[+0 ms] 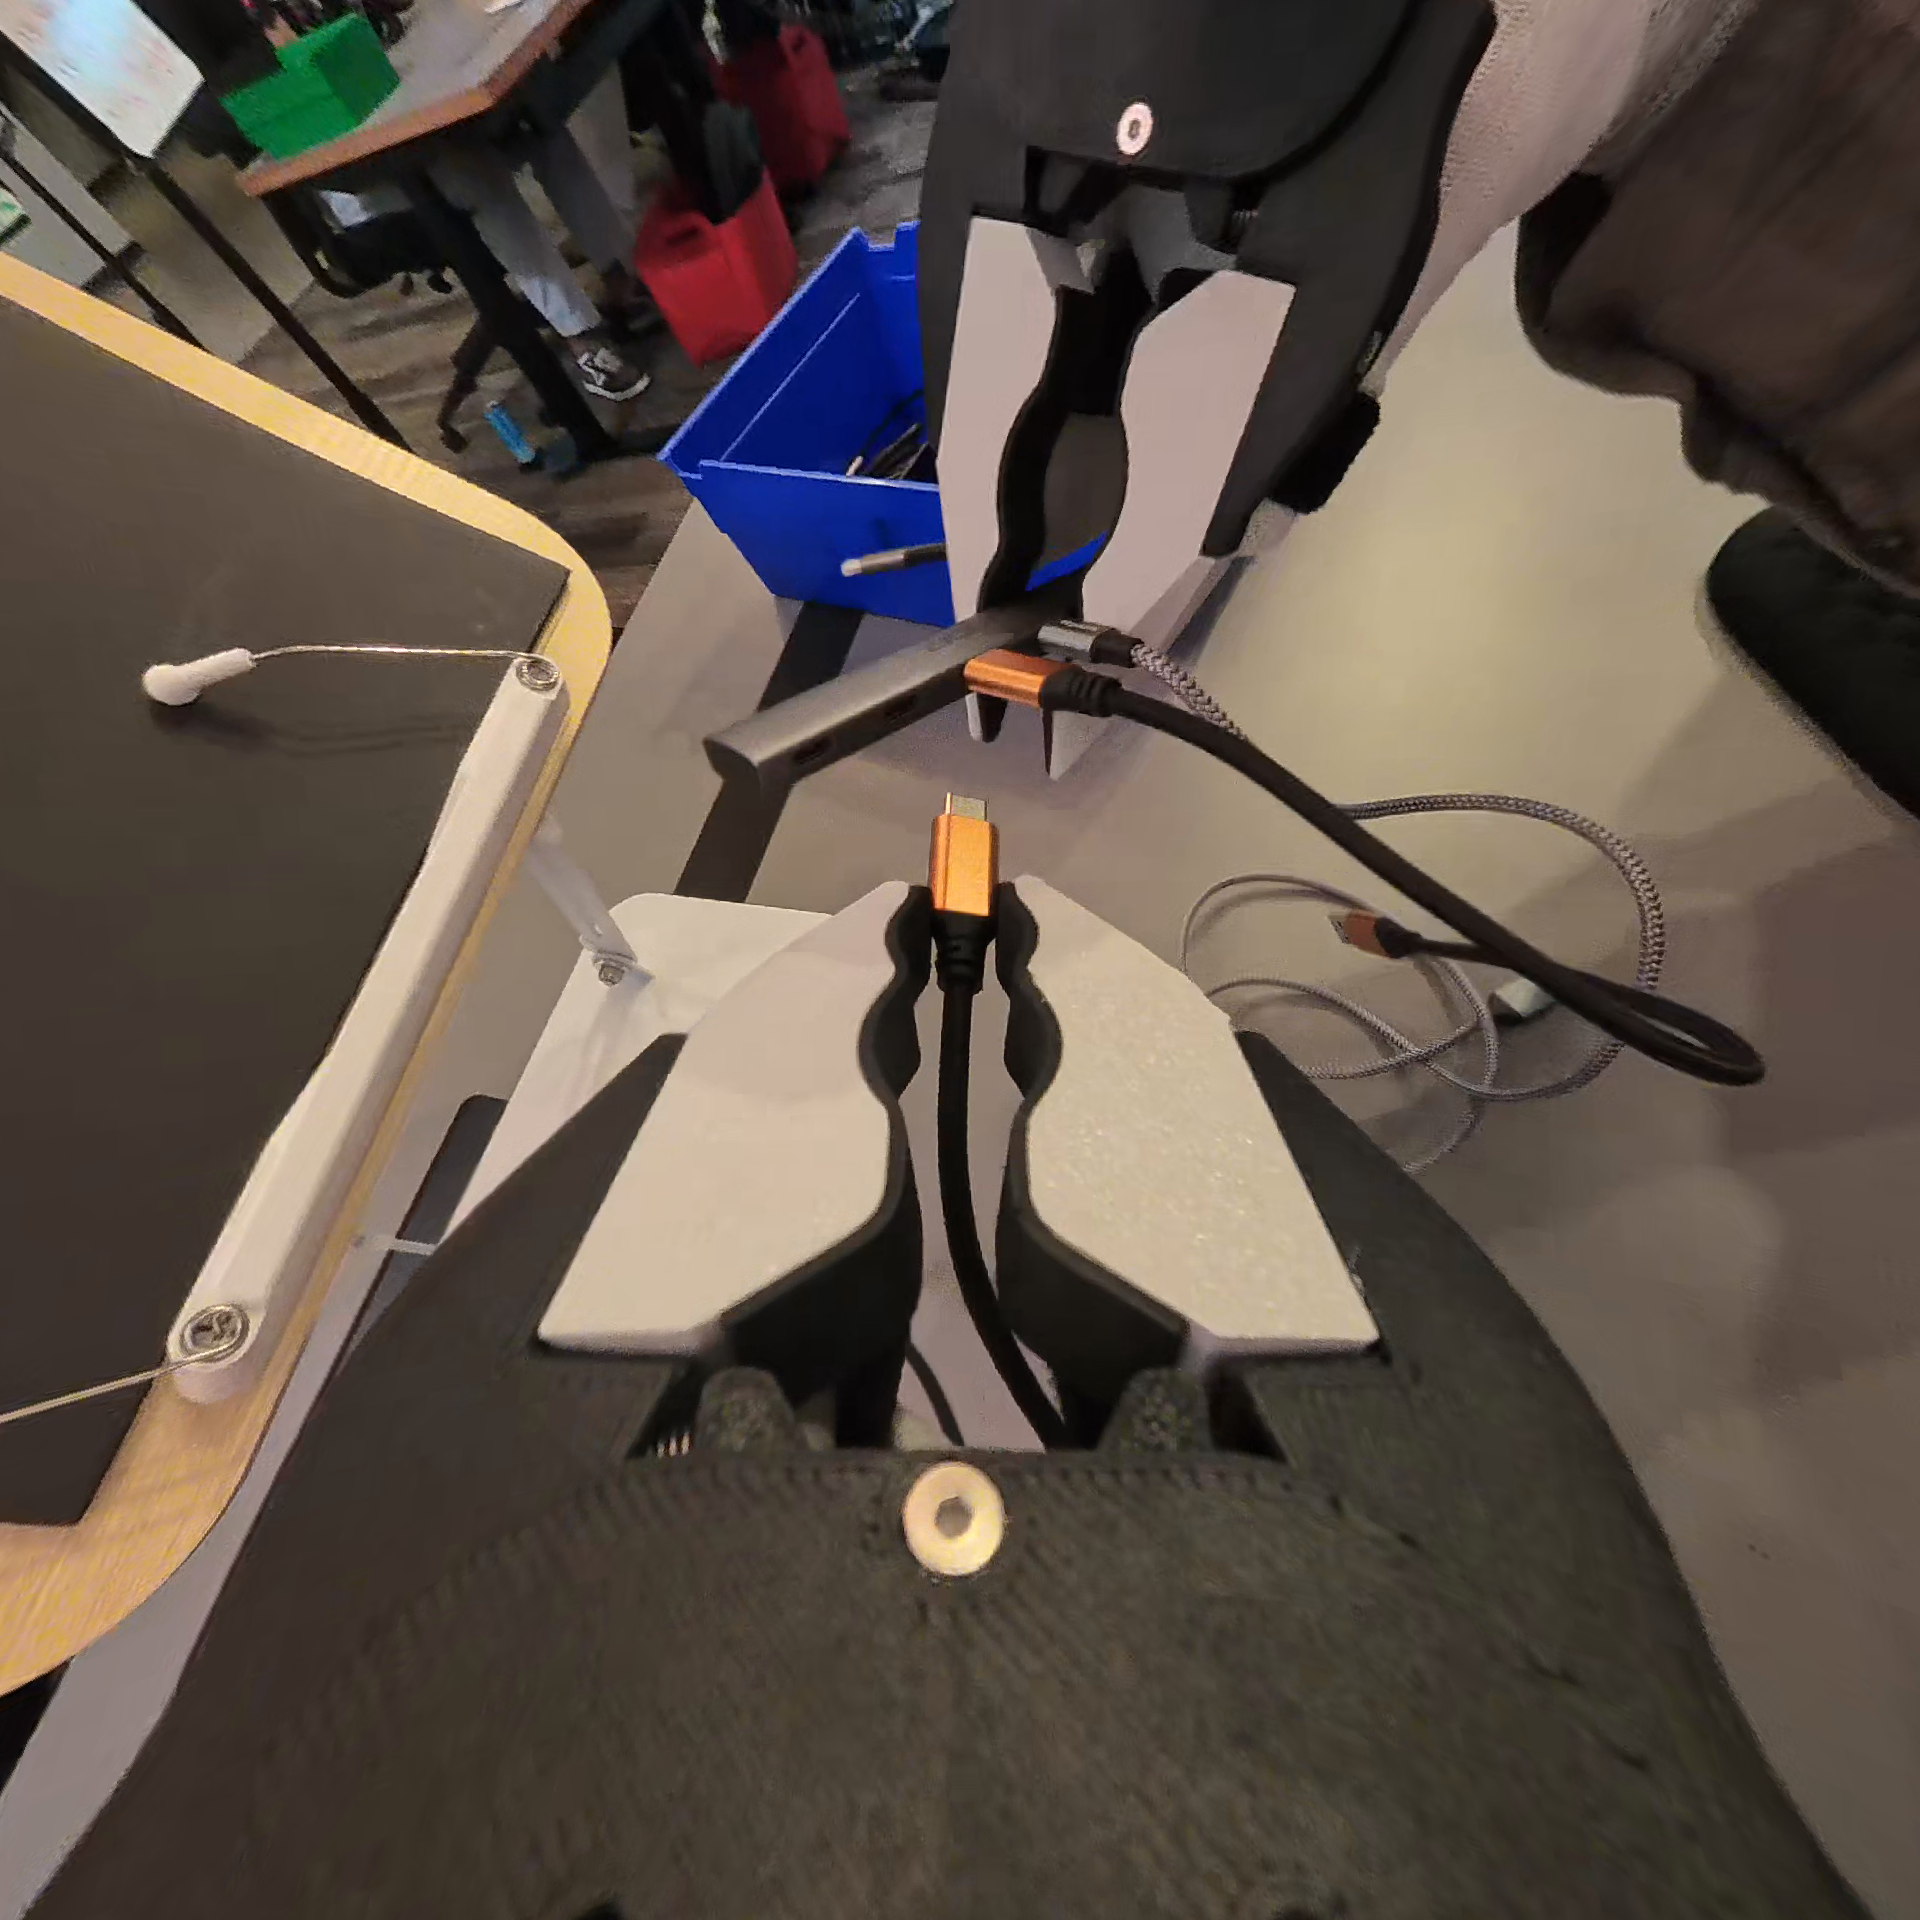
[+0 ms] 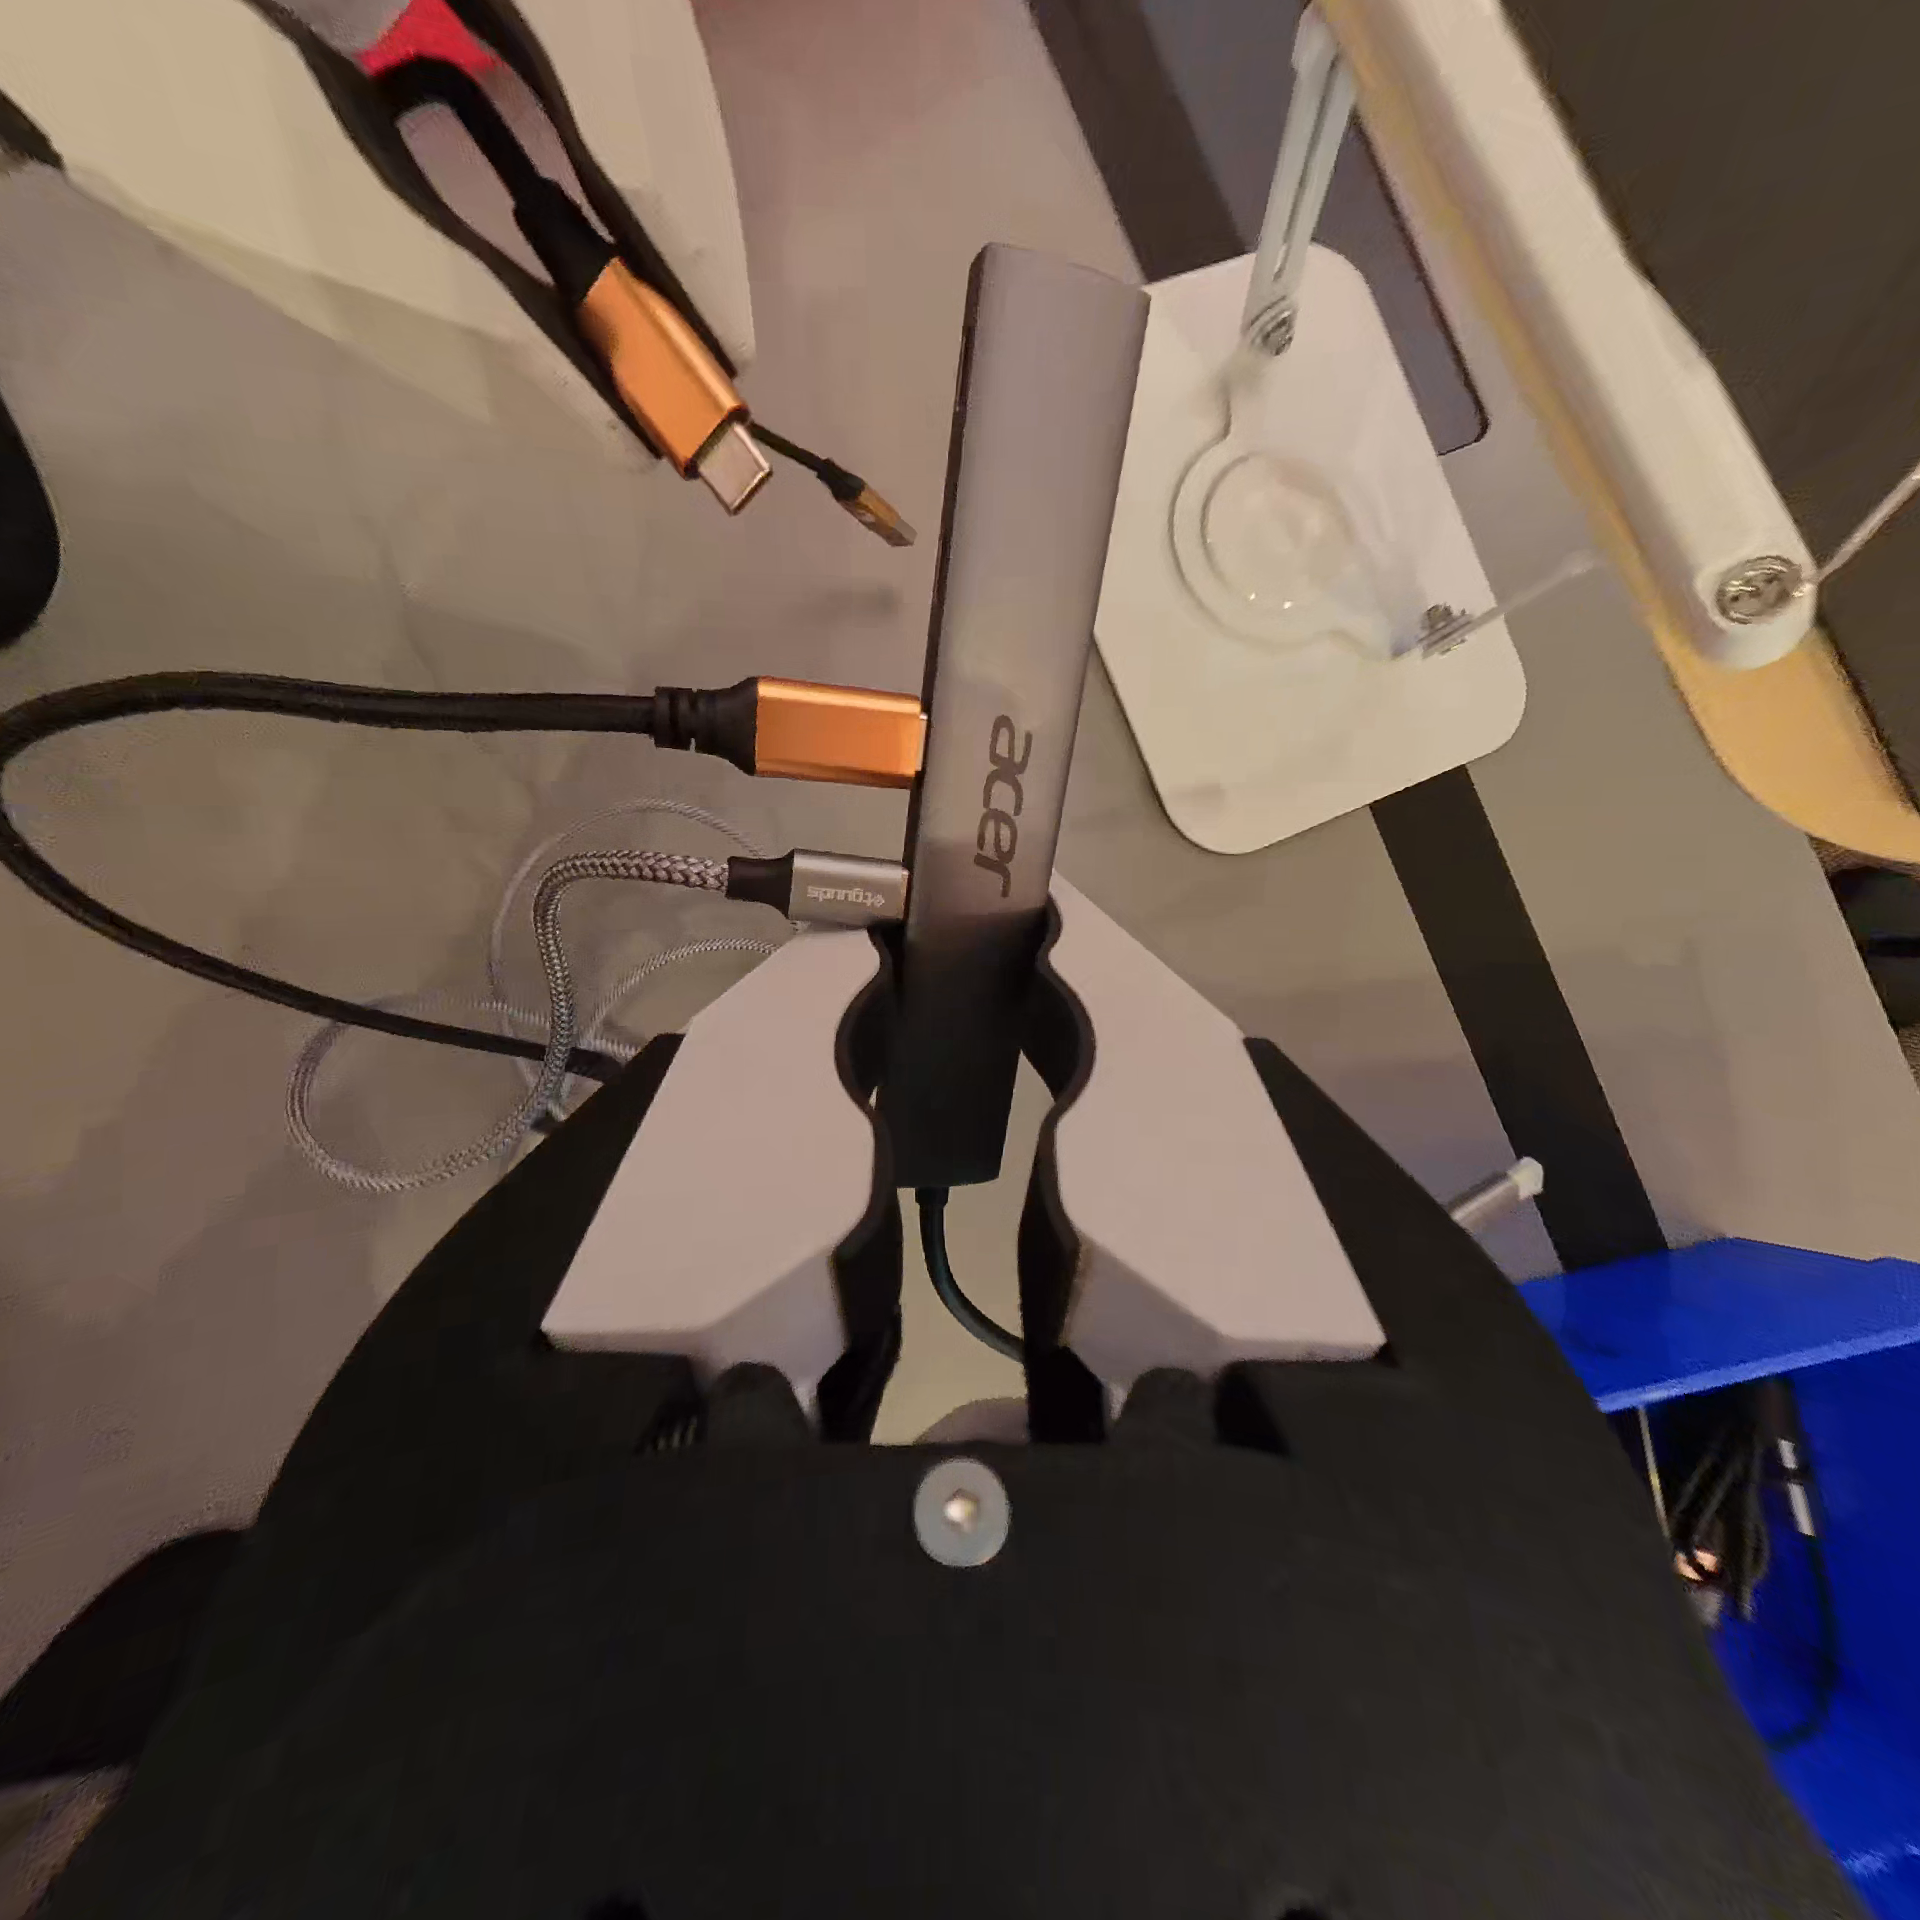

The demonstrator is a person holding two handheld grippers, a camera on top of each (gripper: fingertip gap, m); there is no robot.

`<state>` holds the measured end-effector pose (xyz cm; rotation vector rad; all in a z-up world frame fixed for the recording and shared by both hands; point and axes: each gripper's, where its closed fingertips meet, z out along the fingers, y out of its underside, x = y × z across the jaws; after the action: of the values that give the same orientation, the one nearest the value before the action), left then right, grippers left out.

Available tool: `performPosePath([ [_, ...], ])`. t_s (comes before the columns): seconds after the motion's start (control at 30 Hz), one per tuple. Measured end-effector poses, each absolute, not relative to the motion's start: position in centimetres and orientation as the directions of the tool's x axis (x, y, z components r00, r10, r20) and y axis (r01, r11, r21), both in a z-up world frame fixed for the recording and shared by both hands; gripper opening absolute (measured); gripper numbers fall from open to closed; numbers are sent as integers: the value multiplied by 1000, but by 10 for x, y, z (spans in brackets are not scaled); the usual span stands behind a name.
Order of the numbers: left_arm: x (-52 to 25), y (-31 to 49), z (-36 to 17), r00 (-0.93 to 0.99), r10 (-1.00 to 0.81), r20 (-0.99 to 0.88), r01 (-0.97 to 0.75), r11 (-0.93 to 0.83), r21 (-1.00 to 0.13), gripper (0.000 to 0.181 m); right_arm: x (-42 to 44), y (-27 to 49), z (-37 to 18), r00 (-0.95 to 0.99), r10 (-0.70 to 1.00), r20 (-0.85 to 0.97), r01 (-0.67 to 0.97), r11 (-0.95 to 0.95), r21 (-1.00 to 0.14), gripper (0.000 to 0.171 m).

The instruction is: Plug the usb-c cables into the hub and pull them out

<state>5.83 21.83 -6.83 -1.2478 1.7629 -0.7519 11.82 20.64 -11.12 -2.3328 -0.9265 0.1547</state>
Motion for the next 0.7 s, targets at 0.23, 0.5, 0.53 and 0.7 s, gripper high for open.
performPosePath([
  [0.23, 72, 223, -61, -65, -925, -376, -459, 362, -811, 12, 120, 214, -123, 791, 609, 51, 483, -572, -663, 16],
  [0.5, 81, 237, -80, 7, -902, -432, -549, 358, -755, 12, 137, 214, -132, 822, 541, 178, 538, -634, -556, 16],
  [0.53, 83, 239, -81, 26, -903, -429, -544, 347, -764, 12, 137, 214, -133, 826, 536, 172, 531, -638, -558, 16],
  [0.7, 98, 245, -91, 112, -923, -368, -538, 255, -804, 12, 147, 219, -147, 850, 496, 179, 510, -684, -521, 16],
])
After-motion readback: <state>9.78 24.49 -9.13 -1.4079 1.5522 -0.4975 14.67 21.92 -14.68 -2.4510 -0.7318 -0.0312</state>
